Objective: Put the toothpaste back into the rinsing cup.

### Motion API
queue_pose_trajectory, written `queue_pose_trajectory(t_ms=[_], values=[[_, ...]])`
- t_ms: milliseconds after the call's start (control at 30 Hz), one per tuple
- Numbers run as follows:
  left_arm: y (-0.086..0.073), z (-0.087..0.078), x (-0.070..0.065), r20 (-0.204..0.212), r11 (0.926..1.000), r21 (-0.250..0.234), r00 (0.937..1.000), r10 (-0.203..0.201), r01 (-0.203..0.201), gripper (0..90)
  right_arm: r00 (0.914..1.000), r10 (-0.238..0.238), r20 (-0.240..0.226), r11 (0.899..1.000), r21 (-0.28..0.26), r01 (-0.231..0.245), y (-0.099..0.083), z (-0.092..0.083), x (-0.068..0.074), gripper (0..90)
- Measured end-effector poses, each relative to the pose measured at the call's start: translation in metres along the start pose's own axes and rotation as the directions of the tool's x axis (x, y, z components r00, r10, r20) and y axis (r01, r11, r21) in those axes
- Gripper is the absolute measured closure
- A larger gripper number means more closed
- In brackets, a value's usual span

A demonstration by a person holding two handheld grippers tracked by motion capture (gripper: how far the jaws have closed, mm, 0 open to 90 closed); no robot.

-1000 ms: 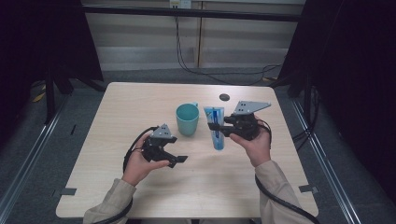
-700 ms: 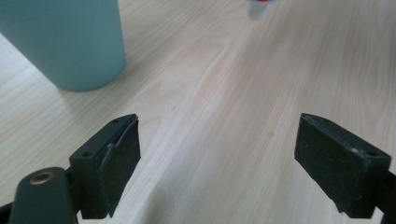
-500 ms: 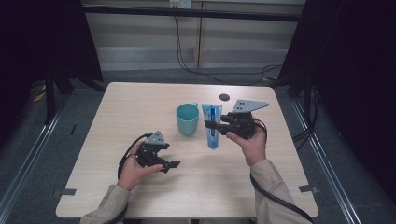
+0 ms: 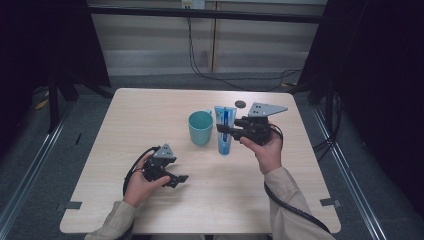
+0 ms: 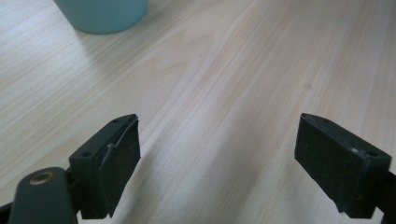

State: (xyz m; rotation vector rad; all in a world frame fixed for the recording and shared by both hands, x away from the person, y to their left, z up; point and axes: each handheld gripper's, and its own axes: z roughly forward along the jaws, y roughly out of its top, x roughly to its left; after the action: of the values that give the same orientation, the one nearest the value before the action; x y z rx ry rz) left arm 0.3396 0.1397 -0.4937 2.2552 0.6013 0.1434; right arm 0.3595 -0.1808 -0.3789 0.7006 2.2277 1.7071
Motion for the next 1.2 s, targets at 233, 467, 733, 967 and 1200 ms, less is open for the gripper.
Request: queue_pose_trajectory(t_ms=[233, 467, 733, 967, 1200], values=[[-0.007, 0.0, 0.002, -0.032, 0.9994, 0.035, 0.9995, 0.006, -0.005, 14.0, 1.0, 0.003, 0.008, 1.0, -0.008, -0.003, 0.003, 0.007, -0.002, 70.3], [-0.015, -0.001, 0.004, -0.048, 0.9975, 0.067, 0.9986, 0.025, -0.021, 14.0, 0.9998, 0.014, 0.012, 0.999, -0.033, -0.013, 0.01, 0.012, -0.006, 70.2], [-0.018, -0.001, 0.004, -0.051, 0.9982, 0.055, 0.9983, 0.027, -0.025, 8.3, 0.9998, 0.017, 0.01, 0.998, -0.061, -0.017, 0.018, 0.017, -0.01, 70.2], [-0.023, 0.002, 0.002, -0.025, 0.9987, 0.021, 0.9986, 0.047, -0.047, 0.0, 0.9994, 0.028, 0.022, 0.997, -0.073, -0.026, 0.023, 0.023, -0.013, 70.1], [-0.023, 0.002, 0.002, -0.028, 0.9988, 0.018, 0.9986, 0.045, -0.045, 0.0, 0.9992, 0.031, 0.024, 0.997, -0.076, -0.029, 0.028, 0.028, -0.016, 70.1]])
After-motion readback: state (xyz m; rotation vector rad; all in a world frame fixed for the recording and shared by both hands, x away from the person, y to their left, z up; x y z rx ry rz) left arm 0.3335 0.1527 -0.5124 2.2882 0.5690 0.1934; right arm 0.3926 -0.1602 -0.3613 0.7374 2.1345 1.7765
